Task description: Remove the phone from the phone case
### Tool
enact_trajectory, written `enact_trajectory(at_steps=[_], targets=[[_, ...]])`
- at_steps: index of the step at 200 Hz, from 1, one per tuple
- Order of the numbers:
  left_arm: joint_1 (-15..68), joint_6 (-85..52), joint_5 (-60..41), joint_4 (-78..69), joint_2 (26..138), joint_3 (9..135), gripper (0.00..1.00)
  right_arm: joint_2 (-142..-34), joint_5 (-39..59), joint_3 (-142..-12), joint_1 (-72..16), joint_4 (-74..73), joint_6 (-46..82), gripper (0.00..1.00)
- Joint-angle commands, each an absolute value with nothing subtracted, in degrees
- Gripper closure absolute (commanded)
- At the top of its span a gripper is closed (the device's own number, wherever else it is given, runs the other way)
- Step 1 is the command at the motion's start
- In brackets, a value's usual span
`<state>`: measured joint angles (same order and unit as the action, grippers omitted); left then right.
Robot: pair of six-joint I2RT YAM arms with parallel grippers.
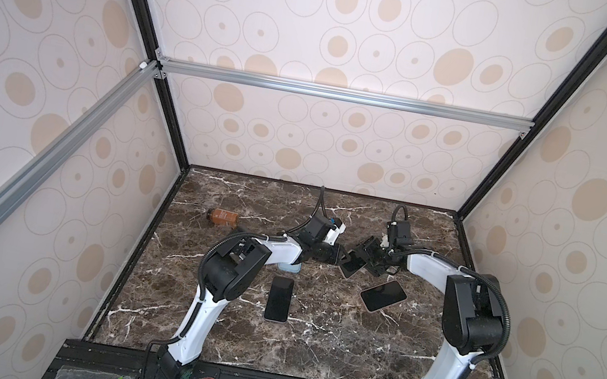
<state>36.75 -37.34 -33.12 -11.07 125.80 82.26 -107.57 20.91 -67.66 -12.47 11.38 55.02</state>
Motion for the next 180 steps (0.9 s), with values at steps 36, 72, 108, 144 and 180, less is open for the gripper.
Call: enact_trajectory(at_steps=[36, 72, 108, 144, 180], targets=[[36.94, -37.09, -33.9, -10.31, 123.45, 84.04, 1.0, -100.42, 21.35, -66.26, -11.95, 7.92, 56.9, 0.21], [36.97, -35.53, -31.75, -9.53, 117.0, 84.08, 1.0, -92.09, 18.18, -63.76, -11.19, 8.02, 54.82, 0.02], [36.98, -31.73, -28.53, -7.88, 108.5, 85.09, 1.0, -80.66, 11.81, -60.84, -10.9, 6.19, 47.1, 0.0], [36.82, -28.18, -28.56, -11.49, 98.75, 82.83, 1.0, -72.83, 7.81, -58.85, -10.81, 3.31, 40.67, 0.0], [36.67, -23.6, -30.24, -18.01, 89.08, 78.34, 1.0, -65.87, 7.63, -57.49, -10.81, 0.67, 31.27, 0.01]])
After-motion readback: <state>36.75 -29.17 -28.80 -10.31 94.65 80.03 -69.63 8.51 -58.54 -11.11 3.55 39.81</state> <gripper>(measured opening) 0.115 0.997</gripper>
